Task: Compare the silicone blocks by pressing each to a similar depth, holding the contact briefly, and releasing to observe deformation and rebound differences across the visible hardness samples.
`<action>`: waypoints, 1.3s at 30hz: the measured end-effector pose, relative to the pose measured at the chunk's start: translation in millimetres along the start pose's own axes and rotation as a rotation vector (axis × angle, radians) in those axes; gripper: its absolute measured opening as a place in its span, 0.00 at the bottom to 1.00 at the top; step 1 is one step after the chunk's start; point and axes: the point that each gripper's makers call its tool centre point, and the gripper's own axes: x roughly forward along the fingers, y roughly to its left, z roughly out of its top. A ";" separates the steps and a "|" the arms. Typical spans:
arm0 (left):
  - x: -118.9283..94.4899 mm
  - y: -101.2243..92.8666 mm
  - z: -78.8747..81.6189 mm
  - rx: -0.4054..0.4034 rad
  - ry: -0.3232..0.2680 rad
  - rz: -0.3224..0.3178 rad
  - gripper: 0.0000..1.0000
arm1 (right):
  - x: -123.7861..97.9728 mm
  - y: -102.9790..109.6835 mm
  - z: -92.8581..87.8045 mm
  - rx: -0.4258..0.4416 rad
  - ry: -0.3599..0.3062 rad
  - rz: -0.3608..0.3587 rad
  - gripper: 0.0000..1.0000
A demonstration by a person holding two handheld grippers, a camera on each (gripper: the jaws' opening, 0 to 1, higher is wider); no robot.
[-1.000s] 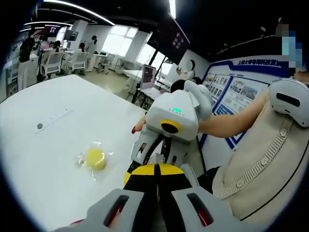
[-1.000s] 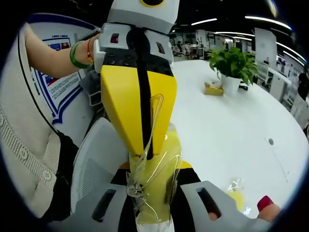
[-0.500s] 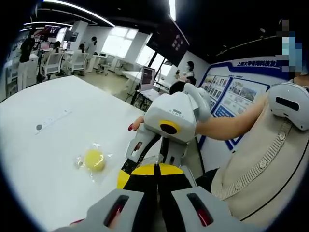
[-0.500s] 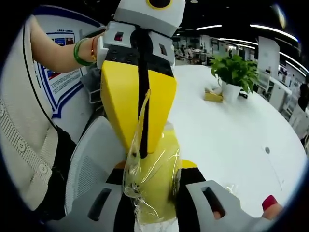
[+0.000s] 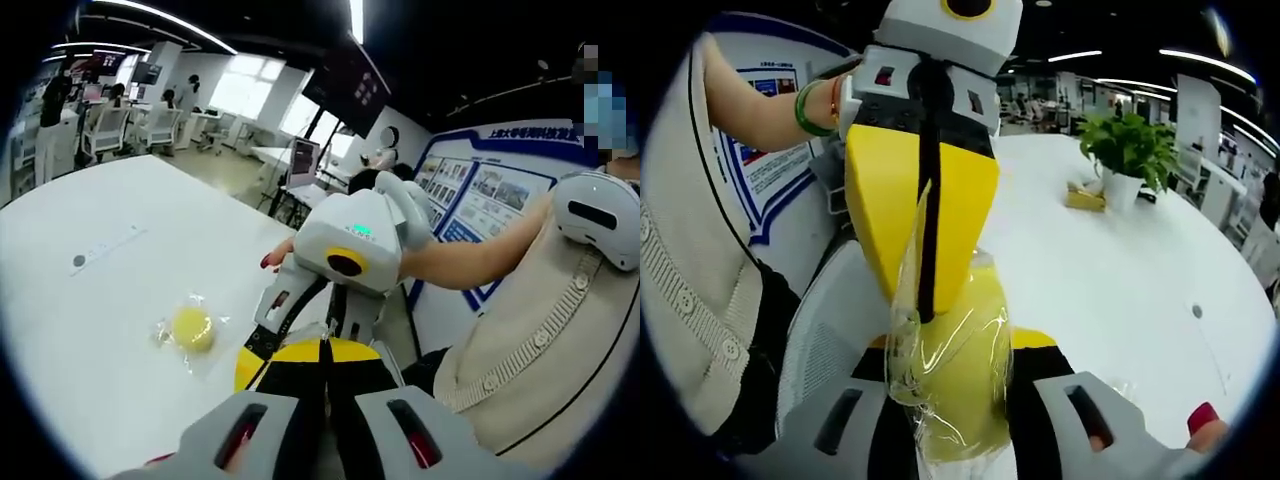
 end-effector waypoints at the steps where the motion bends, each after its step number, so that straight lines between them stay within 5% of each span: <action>1: -0.2 0.1 0.0 0.000 -0.001 0.000 0.00 | 0.2 0.4 0.1 -0.001 0.000 0.003 0.29; 21: -3.1 7.9 -0.2 -0.035 -0.012 0.000 0.00 | 2.5 -7.3 3.9 0.000 -0.032 -0.008 0.38; 39: -1.8 20.0 -10.5 -0.106 -0.007 0.015 0.00 | -0.1 -11.6 4.3 0.069 -0.113 -0.068 0.64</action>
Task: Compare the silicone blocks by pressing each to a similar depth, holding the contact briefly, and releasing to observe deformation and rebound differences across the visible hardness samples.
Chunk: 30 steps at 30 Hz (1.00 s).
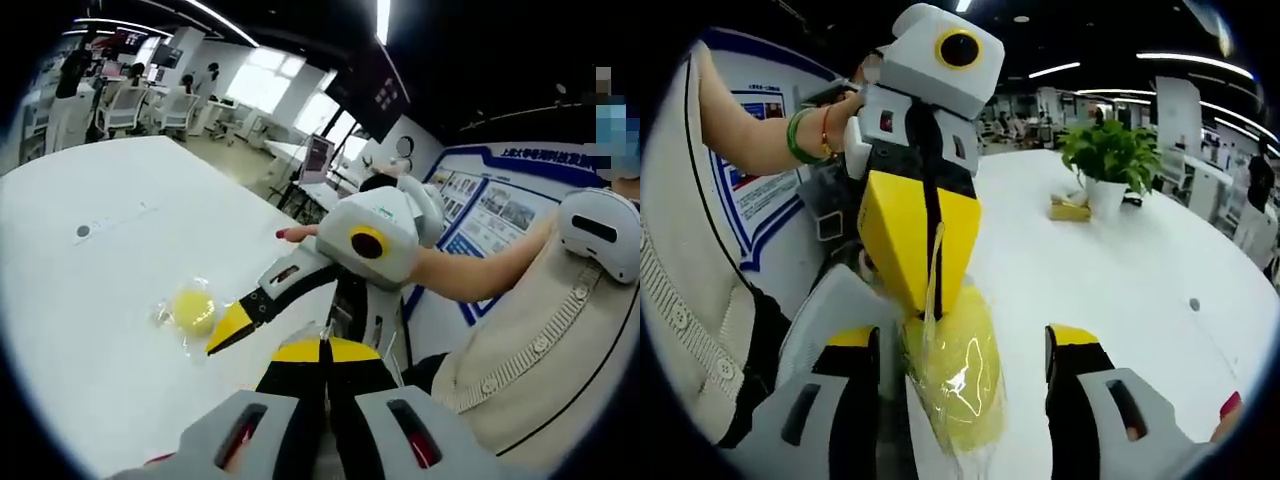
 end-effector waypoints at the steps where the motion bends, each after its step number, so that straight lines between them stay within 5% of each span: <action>1: -0.1 0.8 0.0 -0.006 -0.003 0.003 0.00 | -1.5 -0.4 0.2 0.005 -0.009 -0.009 0.65; 10: -1.3 6.5 -4.7 -0.037 -0.019 0.011 0.00 | -22.8 -5.6 6.1 0.056 -0.132 -0.121 0.76; 22: -9.5 31.3 -13.9 -0.127 -0.088 0.065 0.00 | -85.7 -8.7 13.2 0.148 -0.343 -0.340 0.77; 30: -16.3 58.2 -25.0 -0.180 -0.132 0.112 0.00 | -130.2 -3.1 -1.6 0.185 -0.386 -0.481 0.78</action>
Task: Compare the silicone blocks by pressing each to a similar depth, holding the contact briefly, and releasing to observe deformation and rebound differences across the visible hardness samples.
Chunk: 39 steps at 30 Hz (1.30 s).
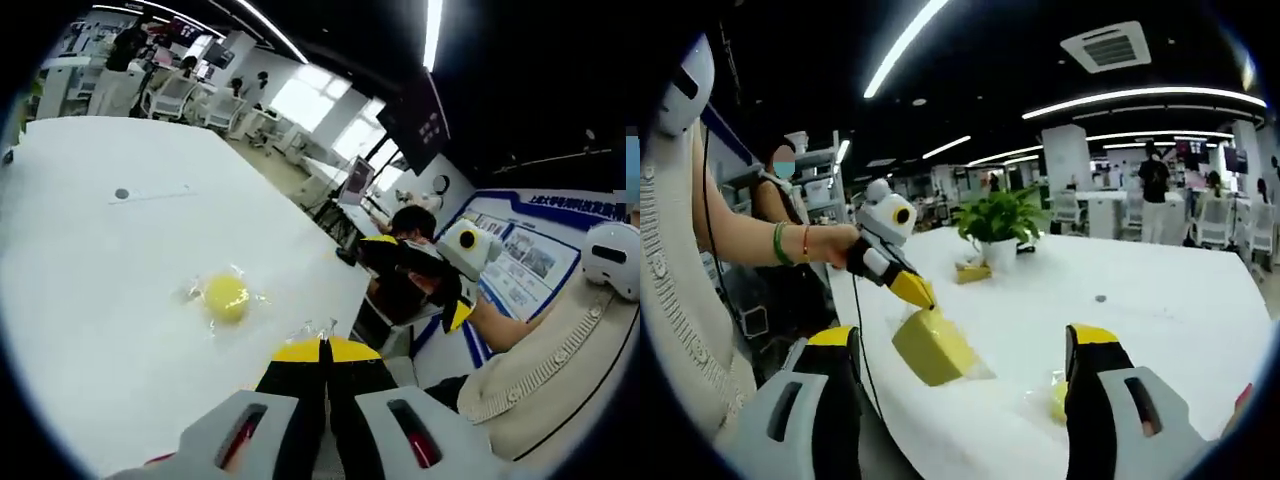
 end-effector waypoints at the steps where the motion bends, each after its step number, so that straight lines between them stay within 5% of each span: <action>1: -0.5 3.9 -0.7 -0.005 -0.005 0.007 0.00 | -3.9 -2.1 -1.7 0.006 0.004 -0.017 0.77; 16: 5.3 69.4 -14.1 -0.117 -0.043 0.073 0.00 | -32.2 -5.4 -22.6 0.099 0.027 -0.166 0.75; 30: 24.6 129.0 -1.1 -0.342 -0.167 0.013 0.00 | -31.0 -25.1 -34.8 0.149 0.084 -0.263 0.72; 39: 15.1 181.5 9.8 -0.378 -0.224 0.101 0.00 | -18.2 -35.0 -37.9 0.168 0.110 -0.278 0.70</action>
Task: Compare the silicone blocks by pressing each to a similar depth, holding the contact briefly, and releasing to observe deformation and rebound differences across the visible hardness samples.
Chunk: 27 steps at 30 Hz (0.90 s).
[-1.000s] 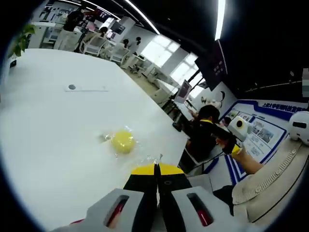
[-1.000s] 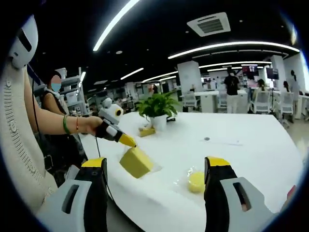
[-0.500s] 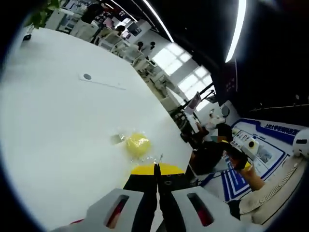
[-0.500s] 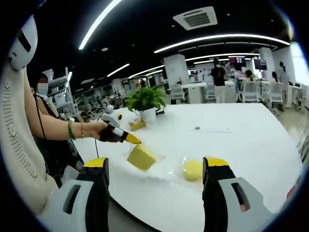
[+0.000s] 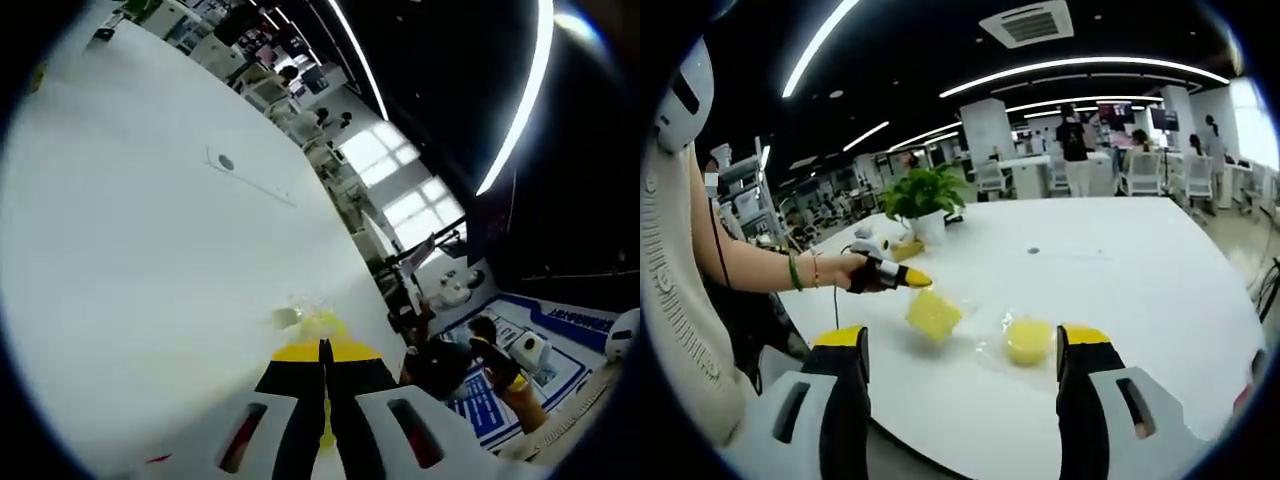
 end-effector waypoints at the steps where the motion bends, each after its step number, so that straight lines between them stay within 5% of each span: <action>1: -0.6 1.3 0.6 -0.009 -0.006 0.010 0.00 | 1.9 0.0 -0.5 0.001 0.004 0.000 0.70; 17: -0.1 72.3 6.4 -0.125 -0.109 0.155 0.00 | 18.1 -9.3 -11.4 0.034 0.057 -0.007 0.68; 24: 2.9 93.9 -16.2 -0.025 0.001 0.239 0.00 | 27.3 -8.9 -12.8 0.033 0.072 0.015 0.67; 27: 3.7 91.3 -13.6 -0.060 -0.038 0.210 0.00 | 30.0 -8.4 -10.9 0.034 0.068 0.026 0.66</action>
